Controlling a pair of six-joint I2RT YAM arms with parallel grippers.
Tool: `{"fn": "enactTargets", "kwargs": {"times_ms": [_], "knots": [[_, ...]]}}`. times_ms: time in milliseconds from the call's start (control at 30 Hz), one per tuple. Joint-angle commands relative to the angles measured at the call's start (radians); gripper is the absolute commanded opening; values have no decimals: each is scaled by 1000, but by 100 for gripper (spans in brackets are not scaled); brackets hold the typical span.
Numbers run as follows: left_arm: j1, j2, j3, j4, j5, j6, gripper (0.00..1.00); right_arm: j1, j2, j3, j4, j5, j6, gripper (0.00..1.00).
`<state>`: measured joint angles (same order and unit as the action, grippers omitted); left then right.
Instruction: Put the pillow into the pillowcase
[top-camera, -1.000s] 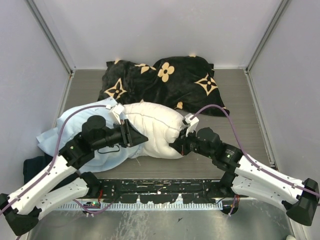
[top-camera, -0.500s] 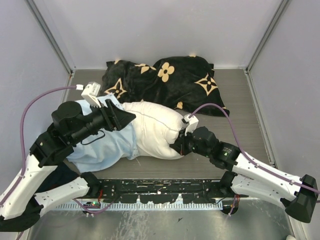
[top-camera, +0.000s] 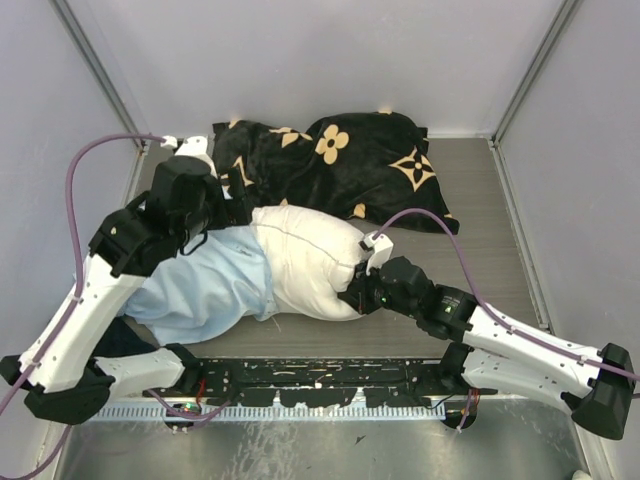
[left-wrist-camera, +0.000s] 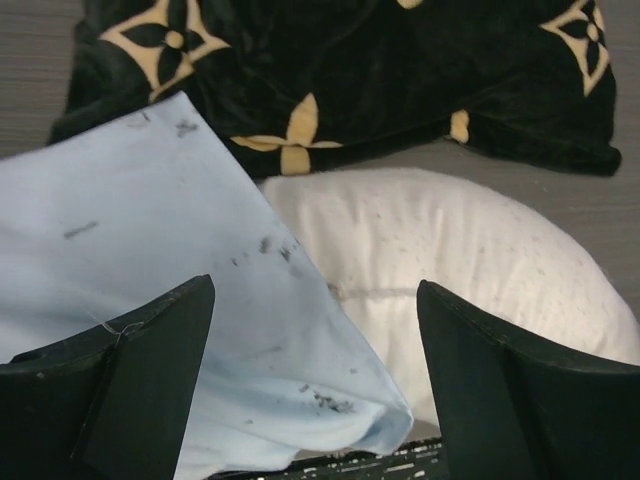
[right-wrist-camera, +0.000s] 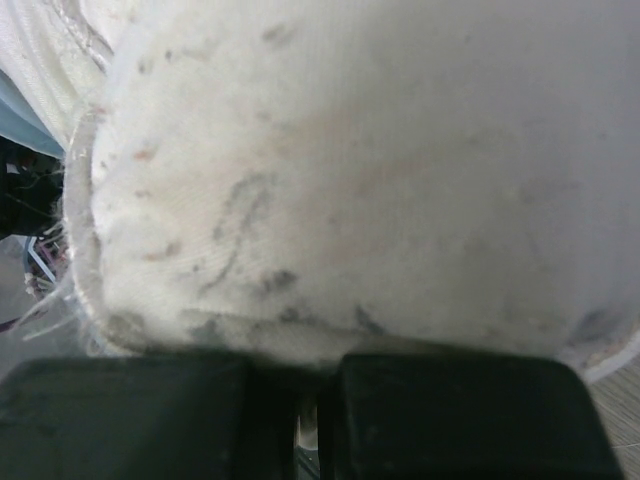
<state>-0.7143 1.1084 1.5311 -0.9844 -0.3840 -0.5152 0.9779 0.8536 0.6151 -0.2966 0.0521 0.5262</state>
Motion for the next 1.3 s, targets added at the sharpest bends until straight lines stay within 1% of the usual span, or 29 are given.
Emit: {"fn": "enactTargets", "kwargs": {"times_ms": [0, 133, 200, 300, 400, 467, 500, 533, 567, 600, 633, 700, 800, 867, 900, 967, 1000, 1033, 1067, 1167, 1267], "knots": [[89, 94, 127, -111, -19, 75, 90, 13, 52, -14, -174, -6, 1, 7], [104, 147, 134, -131, 70, 96, 91, 14, 52, -4, -177, 3, -3, 7], [104, 198, 129, -132, 100, 102, 92, 14, 56, -3, -174, 3, -2, 7], [104, 258, 142, -142, 130, 115, 91, 14, 64, 4, -171, 3, -4, 7], [105, 307, 166, -177, 131, 129, 88, 14, 65, 13, -175, 7, -6, 7], [107, 316, 164, -181, 127, 134, 77, 15, 62, 18, -179, 11, -6, 8], [109, 315, 163, -182, 127, 134, 67, 16, 59, 19, -180, 12, -5, 8], [112, 313, 162, -183, 126, 131, 54, 15, 55, 20, -182, 13, -3, 8], [113, 308, 162, -184, 125, 127, 46, 15, 52, 20, -183, 12, -3, 8], [113, 302, 166, -185, 124, 124, 41, 16, 49, 21, -186, 13, -2, 8], [113, 295, 170, -187, 124, 116, 38, 16, 48, 19, -189, 14, 0, 8], [113, 276, 183, -195, 120, 100, 28, 15, 47, 19, -195, 14, 0, 8], [114, 244, 209, -201, 131, 78, 22, 16, 50, 19, -196, 12, -1, 8], [112, 226, 219, -201, 158, 70, 3, 15, 56, 26, -194, 8, -3, 8], [113, 218, 219, -200, 170, 65, 0, 16, 59, 30, -190, 2, -5, 8], [113, 209, 202, -181, 202, 64, 0, 17, 62, 39, -172, -23, -15, 7], [113, 209, 195, -173, 204, 64, 0, 16, 64, 44, -162, -36, -18, 12], [113, 214, 190, -169, 207, 65, 0, 17, 69, 52, -160, -38, -18, 25], [113, 222, 189, -168, 210, 64, 0, 16, 75, 65, -167, -29, -16, 30], [112, 241, 183, -155, 247, 68, 0, 20, 74, 103, -195, 0, -24, 32], [113, 238, 155, -135, 261, 66, 0, 22, 48, 133, -229, 43, -25, 29]]}}
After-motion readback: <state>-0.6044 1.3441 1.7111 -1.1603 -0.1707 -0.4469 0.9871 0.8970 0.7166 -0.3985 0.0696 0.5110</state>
